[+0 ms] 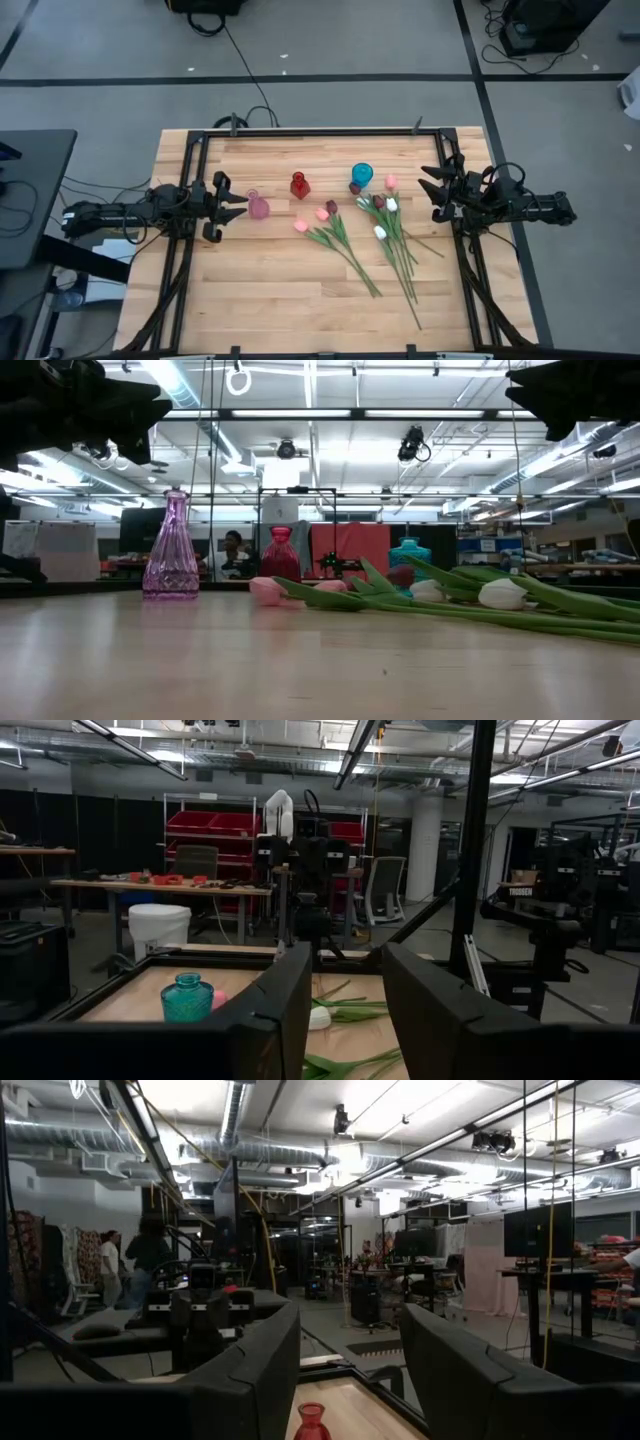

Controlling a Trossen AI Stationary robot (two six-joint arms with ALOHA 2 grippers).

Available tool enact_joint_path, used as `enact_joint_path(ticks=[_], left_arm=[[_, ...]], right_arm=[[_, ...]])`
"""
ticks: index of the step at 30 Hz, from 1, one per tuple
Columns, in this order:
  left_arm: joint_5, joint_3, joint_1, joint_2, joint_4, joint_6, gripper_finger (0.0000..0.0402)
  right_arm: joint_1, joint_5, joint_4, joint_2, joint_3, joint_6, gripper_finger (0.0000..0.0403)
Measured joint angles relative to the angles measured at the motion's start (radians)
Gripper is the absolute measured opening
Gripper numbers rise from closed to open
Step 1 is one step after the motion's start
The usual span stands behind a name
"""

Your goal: Sort flowers into vase by color

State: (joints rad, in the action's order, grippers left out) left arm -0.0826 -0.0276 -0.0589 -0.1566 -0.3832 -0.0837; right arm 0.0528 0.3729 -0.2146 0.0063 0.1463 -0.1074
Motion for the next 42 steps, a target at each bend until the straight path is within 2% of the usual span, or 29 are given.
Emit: enact_joint_path(ticks=[6,16,22,26,34,38,42], left_arm=[[0.0,0.0,0.0,0.0,-0.006,0.006,0.0131],[0.006,0.0,0.0,-0.001,-0.12,0.021,0.0131],[0.002,0.0,0.0,-0.001,-0.145,-0.25,0.0131],[-0.001,0.0,0.0,0.0,-0.146,-0.264,0.0131],[0.003,-0.005,0.0,-0.023,-0.126,-0.291,0.0131],[0.003,-0.011,0.001,-0.12,-0.102,-0.293,0.0131],[-0.01,-0.011,0.002,-0.242,-0.183,-0.315,0.0131]], right_arm=[[0.0,0.0,0.0,0.0,0.0,0.0,0.0185],[0.0,0.0,0.0,0.0,0.0,0.0,0.0185],[0.0,0.0,-0.036,0.0,0.0,0.003,0.0185],[0.0,-0.009,-0.114,0.0,0.0,0.026,0.0185],[0.0,-0.165,-0.188,0.0,0.0,0.08,0.0185],[0.0,-0.268,-0.187,0.0,0.0,0.126,0.0185],[0.0,-0.285,-0.202,0.0,0.0,0.167,0.0185]])
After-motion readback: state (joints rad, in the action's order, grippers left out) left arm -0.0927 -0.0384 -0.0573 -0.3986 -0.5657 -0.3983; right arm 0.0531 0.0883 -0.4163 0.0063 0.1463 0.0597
